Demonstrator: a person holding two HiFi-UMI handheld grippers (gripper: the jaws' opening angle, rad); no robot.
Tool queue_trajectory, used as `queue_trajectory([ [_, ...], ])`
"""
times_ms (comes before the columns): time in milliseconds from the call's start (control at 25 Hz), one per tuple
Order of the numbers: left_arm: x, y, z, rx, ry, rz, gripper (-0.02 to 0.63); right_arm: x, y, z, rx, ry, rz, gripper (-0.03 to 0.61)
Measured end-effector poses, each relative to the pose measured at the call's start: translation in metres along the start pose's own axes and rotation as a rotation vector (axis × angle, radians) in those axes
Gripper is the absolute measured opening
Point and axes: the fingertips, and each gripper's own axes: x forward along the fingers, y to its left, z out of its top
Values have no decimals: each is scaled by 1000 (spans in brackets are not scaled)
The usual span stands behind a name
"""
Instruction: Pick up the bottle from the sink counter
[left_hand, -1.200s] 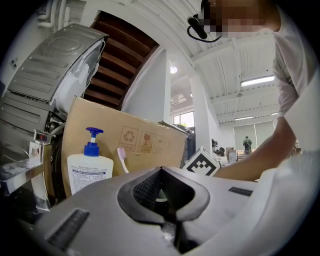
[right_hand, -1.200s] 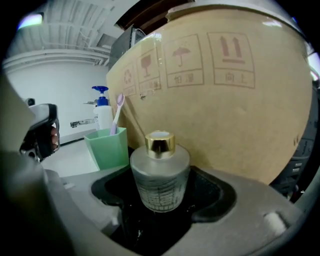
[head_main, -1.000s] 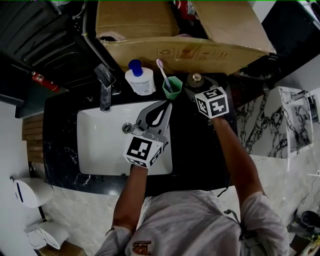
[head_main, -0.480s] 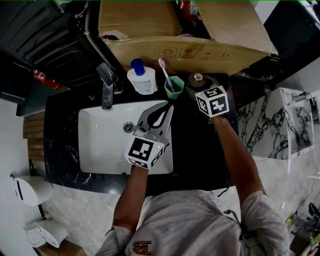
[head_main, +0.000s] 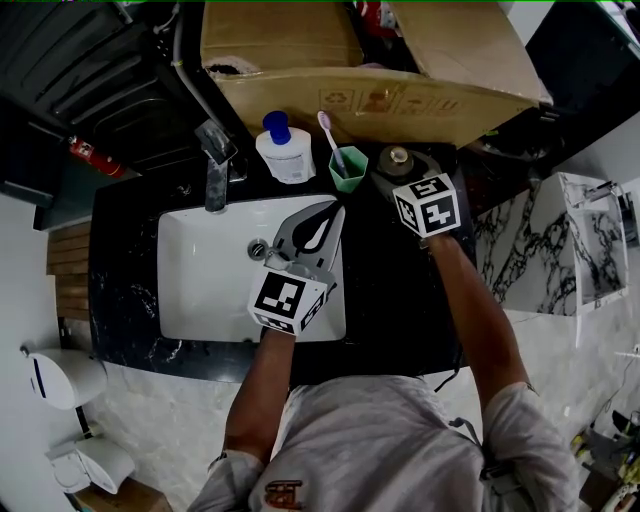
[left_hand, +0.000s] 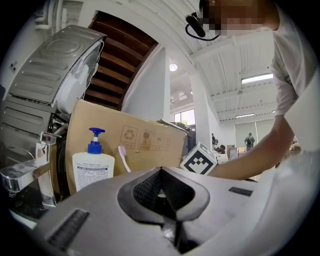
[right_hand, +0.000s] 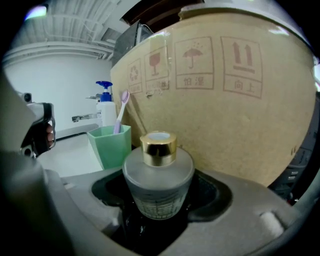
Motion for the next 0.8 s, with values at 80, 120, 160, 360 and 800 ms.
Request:
queue_trajectory([
  [80,-1,-4,0,3,-1,-8,1,-9,2,3,-9,-9,1,331],
  [120,-1,-7,-1,7,-1,-14,0,-15,3,5,-12,-16,2,331],
  [160,-2,-9,-2,13,-1,-21,0,-21,5,8,-14,-23,3,331],
  [360,-8,-20,5,28,-12,-33,0,-58,14,25,-19,-72,11,331],
  [800,-33,-39,31,61,-62,-41,0,-142,69,59,-66,-180,72,333],
])
